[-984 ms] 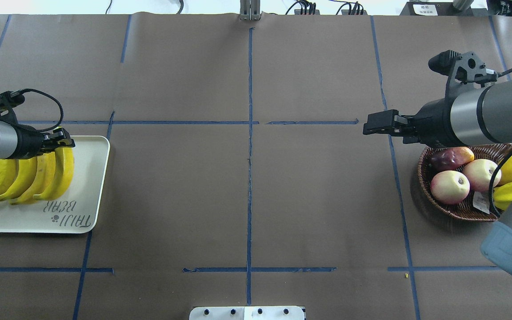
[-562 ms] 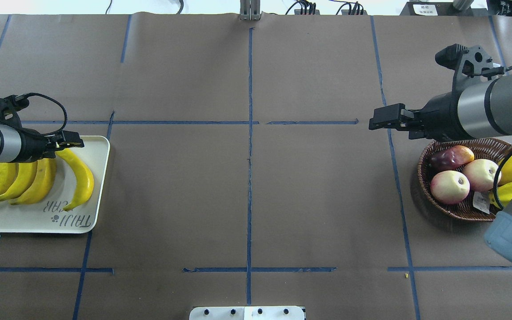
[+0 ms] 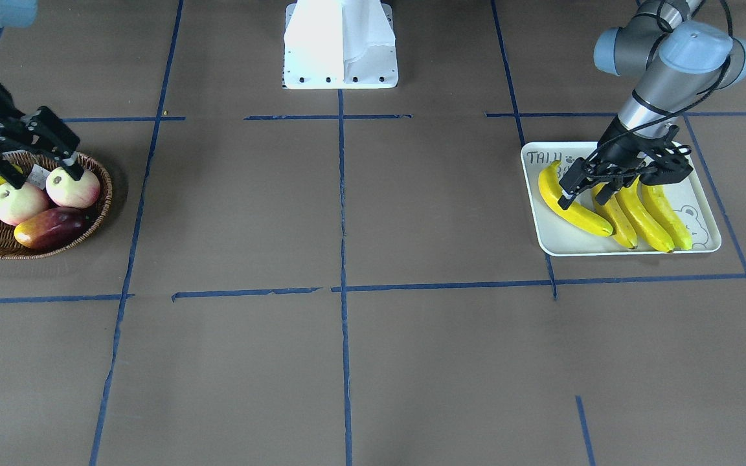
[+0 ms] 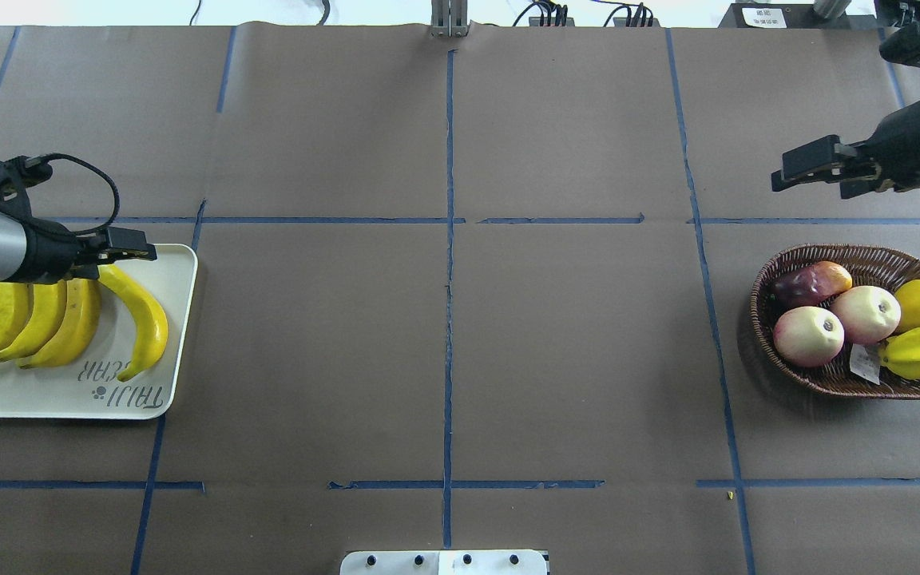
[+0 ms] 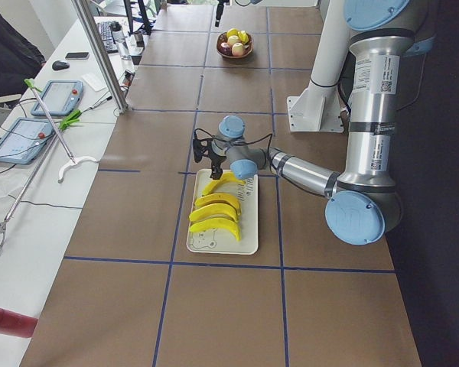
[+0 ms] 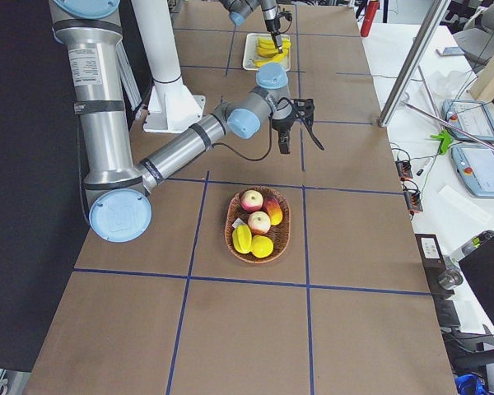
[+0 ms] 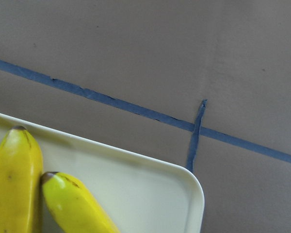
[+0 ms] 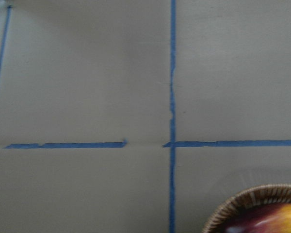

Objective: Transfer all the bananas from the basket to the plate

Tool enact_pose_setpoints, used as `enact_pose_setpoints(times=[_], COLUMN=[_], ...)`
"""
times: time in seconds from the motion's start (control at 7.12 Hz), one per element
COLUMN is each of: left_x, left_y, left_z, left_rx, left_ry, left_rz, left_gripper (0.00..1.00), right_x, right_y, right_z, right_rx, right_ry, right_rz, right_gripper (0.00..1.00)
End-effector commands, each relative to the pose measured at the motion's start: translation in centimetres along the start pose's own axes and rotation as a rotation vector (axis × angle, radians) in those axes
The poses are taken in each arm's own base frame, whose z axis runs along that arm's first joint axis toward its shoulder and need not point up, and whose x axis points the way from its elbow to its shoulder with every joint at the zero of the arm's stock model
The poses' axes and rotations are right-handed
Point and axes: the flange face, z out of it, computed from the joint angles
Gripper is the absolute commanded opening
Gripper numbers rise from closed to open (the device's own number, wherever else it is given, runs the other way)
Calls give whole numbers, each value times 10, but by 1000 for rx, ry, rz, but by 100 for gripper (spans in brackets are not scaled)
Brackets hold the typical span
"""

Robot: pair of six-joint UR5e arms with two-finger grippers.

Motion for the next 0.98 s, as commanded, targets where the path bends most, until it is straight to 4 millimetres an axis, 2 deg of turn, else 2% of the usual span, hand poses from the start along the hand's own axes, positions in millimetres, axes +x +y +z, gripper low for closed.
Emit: enact_pose_setpoints(times=[0.0, 0.28, 0.42, 0.56, 0.7, 0.84], left_x=[-23, -97, -141, -194, -211, -229], left_y=[-55, -109, -130, -150, -152, -145], left_z=[-64, -117, -139, -161, -165, -154], left_rx=[-33, -67, -123, -174, -209, -281], left_ry=[-55, -138, -217, -261, -199, -153], left_rz=[147, 351, 425, 435, 378, 288], left_gripper=[100, 100, 100, 100, 100, 100], right_x=[119, 244, 293, 325, 326, 327], right_y=[-22, -35, -31, -10, -4, -3], right_z=[-8, -23, -23, -20, -21, -14], right_rx=[-20, -51, -67, -84, -80, -97], right_ry=[61, 38, 33, 41, 43, 55], right_rz=[-90, -182, -203, -154, -152, -144], right_gripper=[100, 100, 100, 100, 100, 100])
